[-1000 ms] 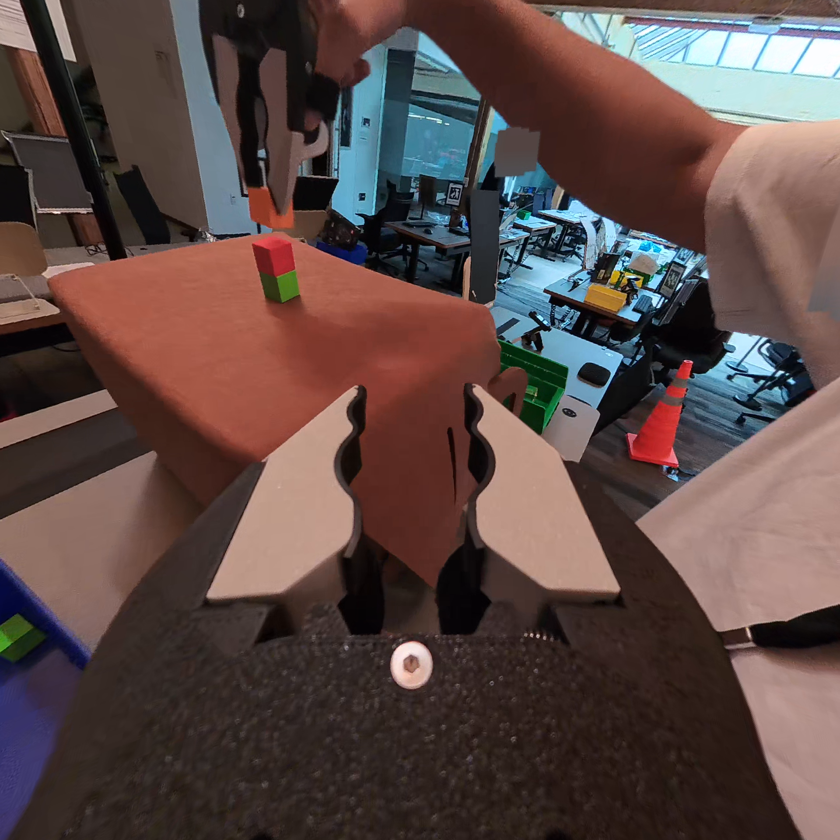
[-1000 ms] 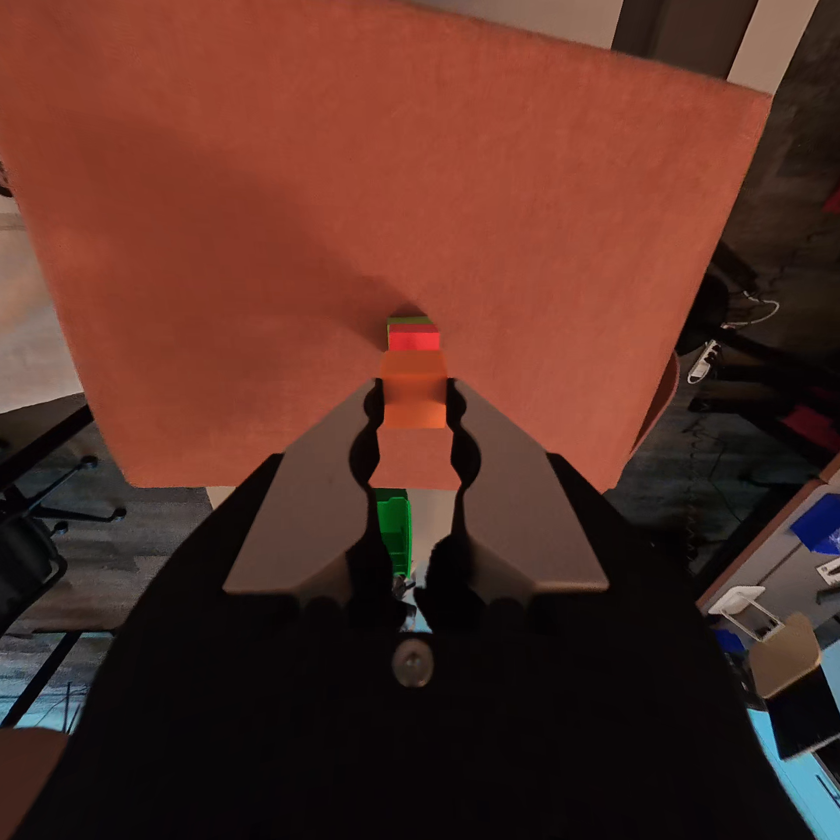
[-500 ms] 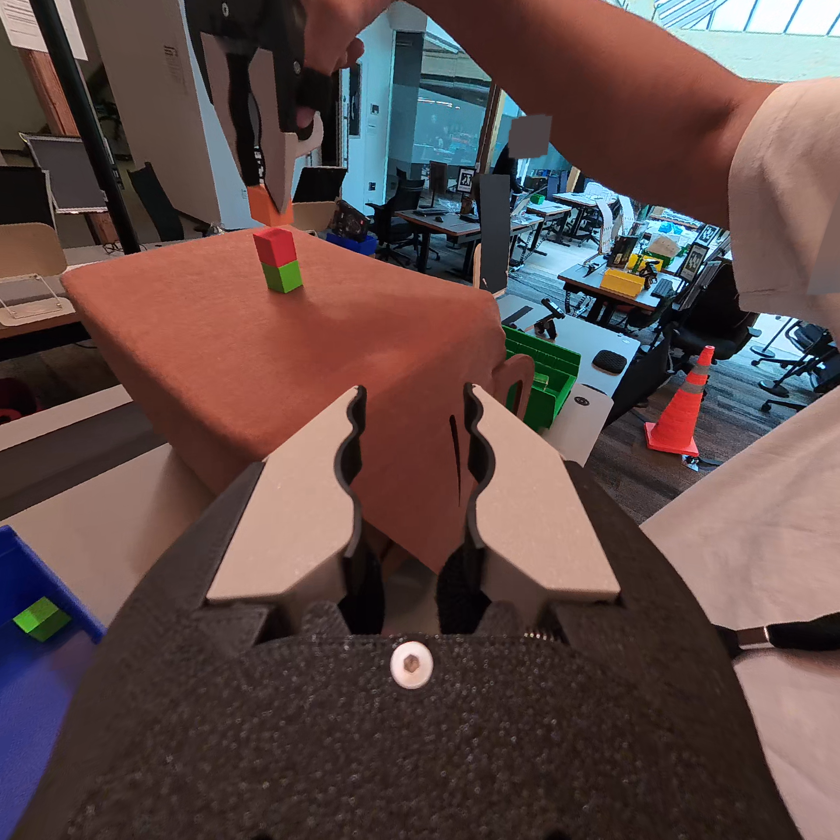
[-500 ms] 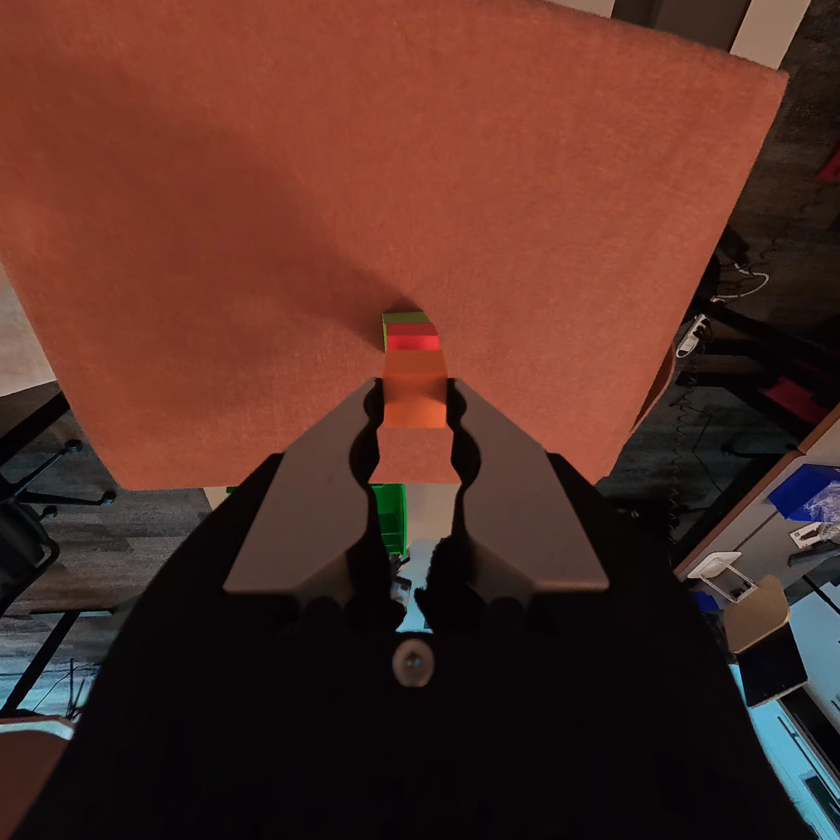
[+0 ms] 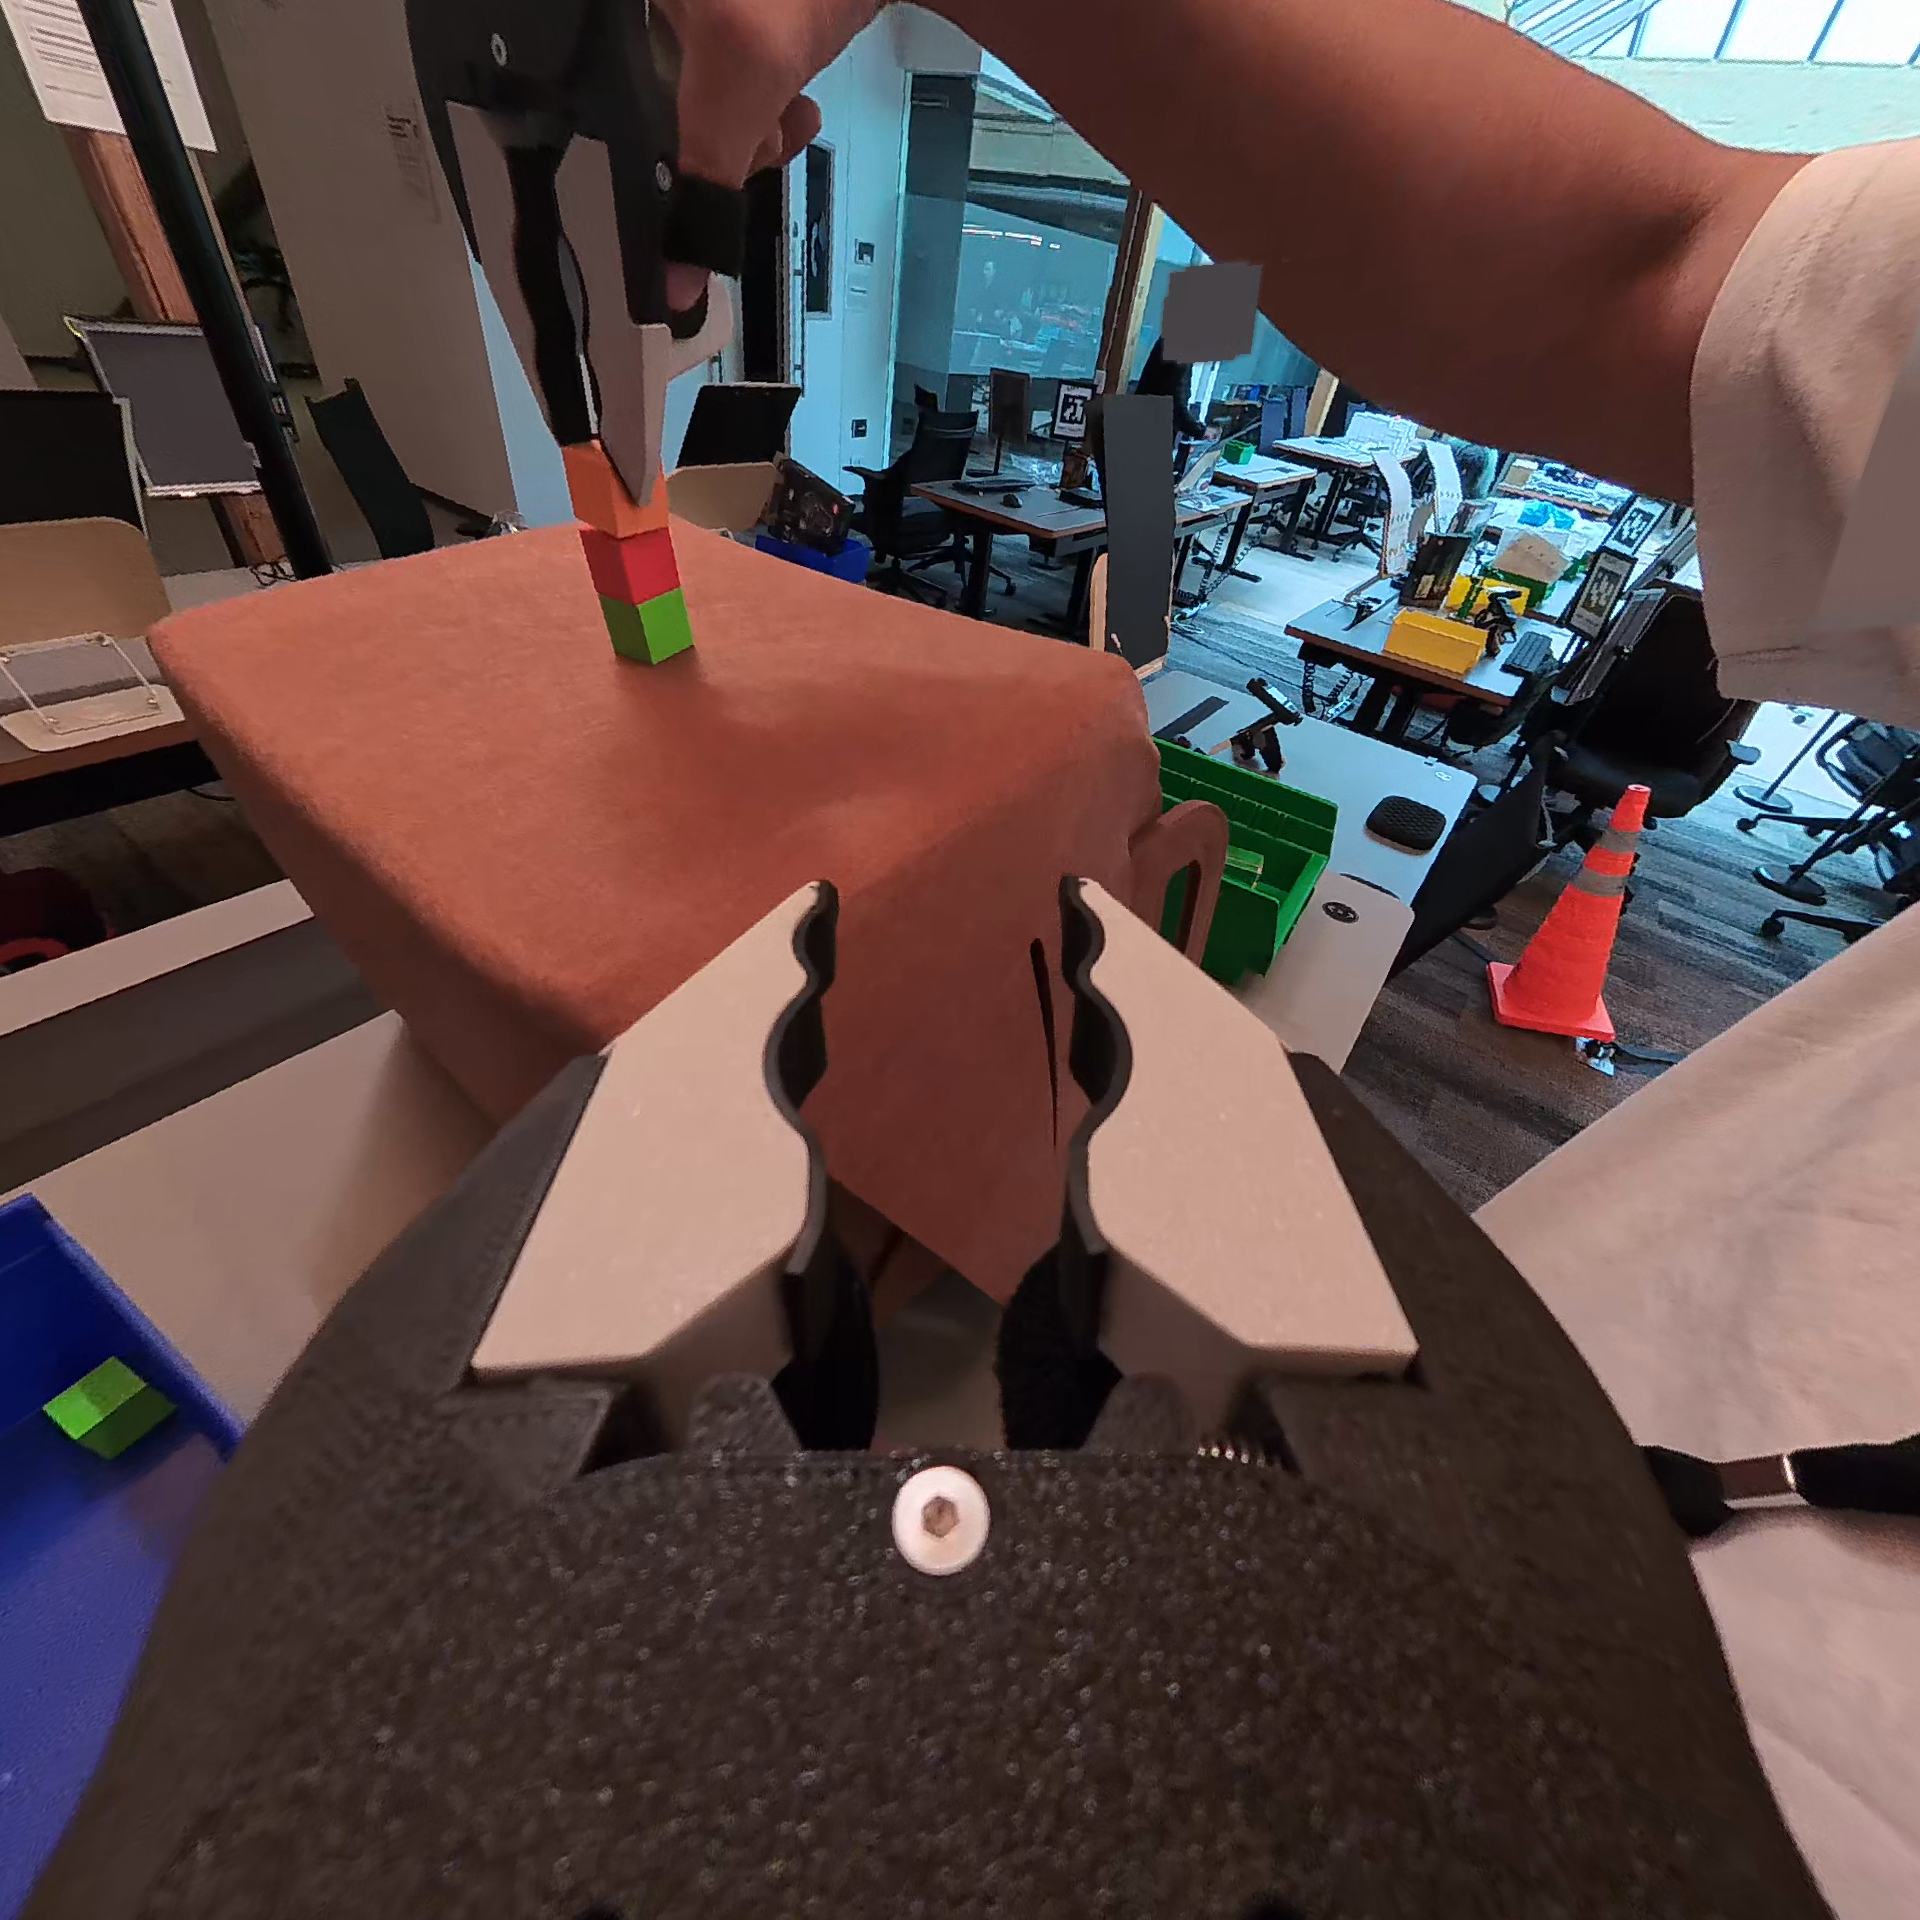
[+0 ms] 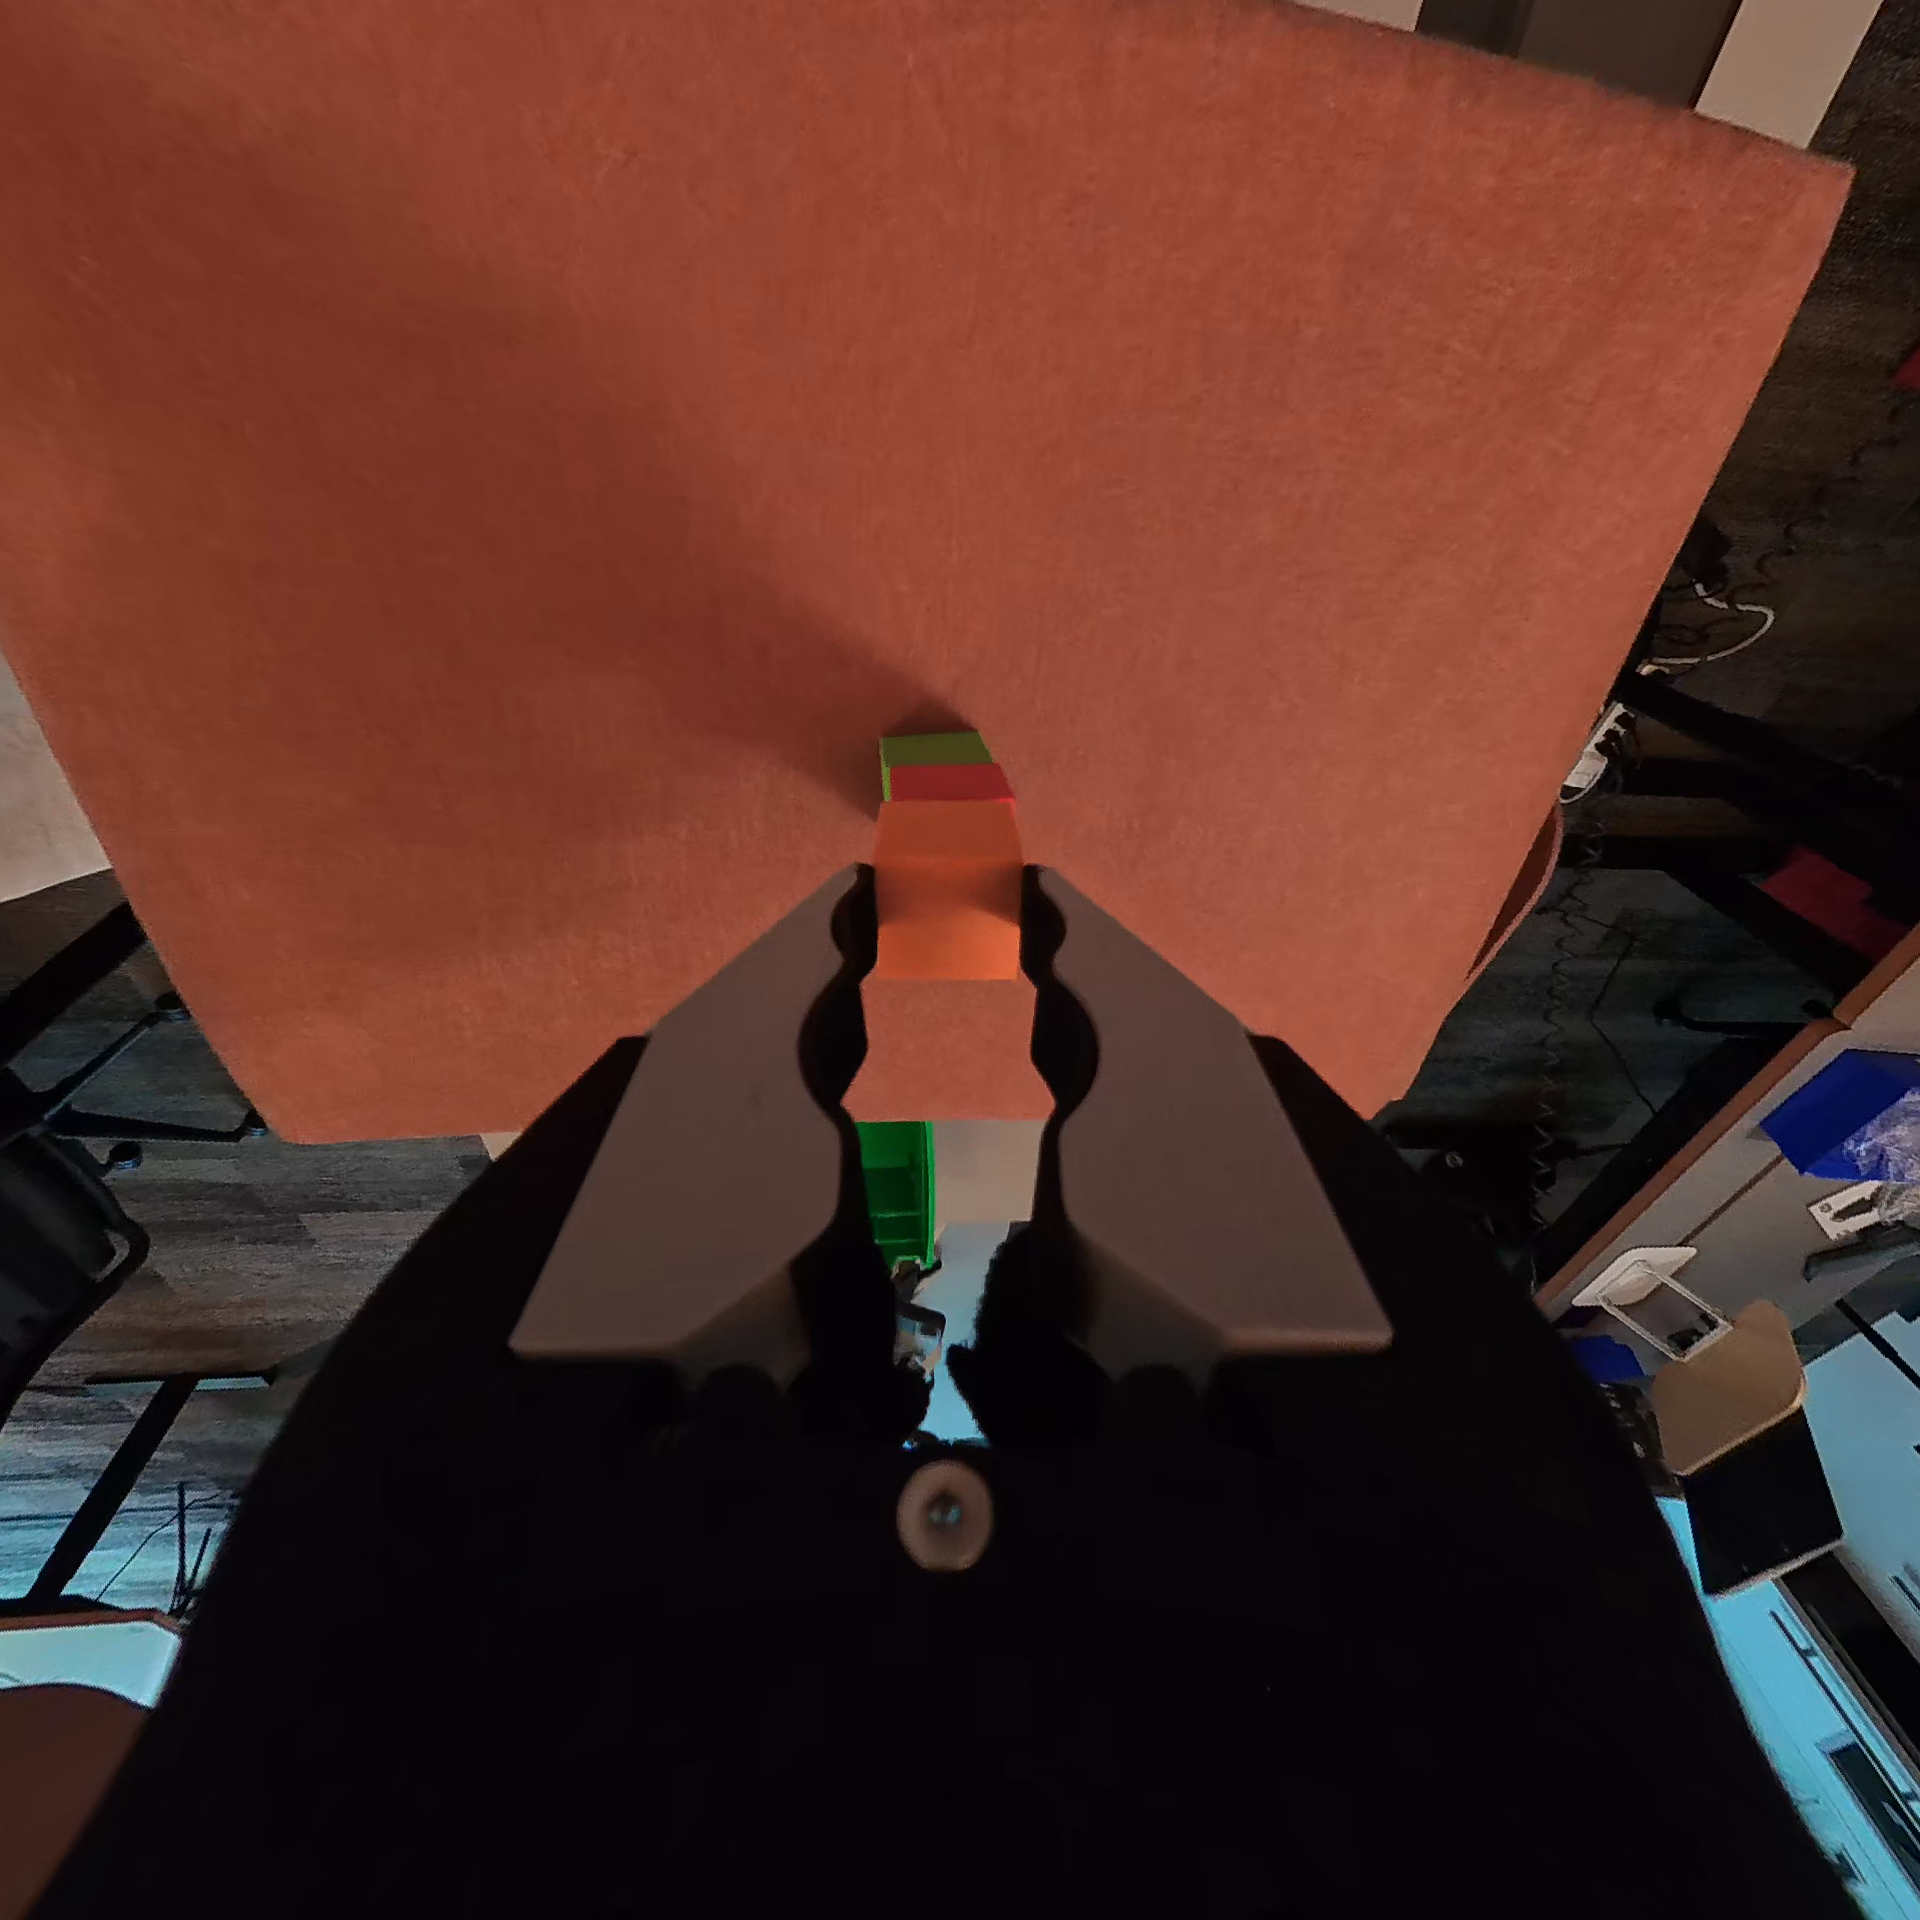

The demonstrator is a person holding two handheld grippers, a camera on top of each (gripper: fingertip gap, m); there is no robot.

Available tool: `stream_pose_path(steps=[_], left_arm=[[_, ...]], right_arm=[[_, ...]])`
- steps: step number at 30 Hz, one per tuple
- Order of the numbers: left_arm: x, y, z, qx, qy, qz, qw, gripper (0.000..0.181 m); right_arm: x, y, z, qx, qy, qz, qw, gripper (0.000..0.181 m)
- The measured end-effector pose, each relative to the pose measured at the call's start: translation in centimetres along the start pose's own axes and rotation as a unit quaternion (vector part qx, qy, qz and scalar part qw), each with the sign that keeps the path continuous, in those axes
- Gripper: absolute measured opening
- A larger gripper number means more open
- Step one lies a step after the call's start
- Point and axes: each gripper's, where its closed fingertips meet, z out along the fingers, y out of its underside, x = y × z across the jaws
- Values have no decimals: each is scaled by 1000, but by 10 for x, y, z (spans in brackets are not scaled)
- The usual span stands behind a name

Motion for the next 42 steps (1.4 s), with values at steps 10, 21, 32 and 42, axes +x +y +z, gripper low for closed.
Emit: stream_pose_path(steps=[10,21,32,42], left_arm=[[0,-3,0,4,4,3,1000,44],[-19,8,-5,-17,-18,-15,1000,44],[-235,181,-47,-395,-99,106,907,39],[-368,271,38,-512,35,211,832,42]], right_arm=[[2,1,2,-6,-4,1,1000,27],[6,1,-27,72,24,16,997,57],[-209,73,-54,550,-18,94,830,55],[-339,44,16,674,-37,243,697,56]])
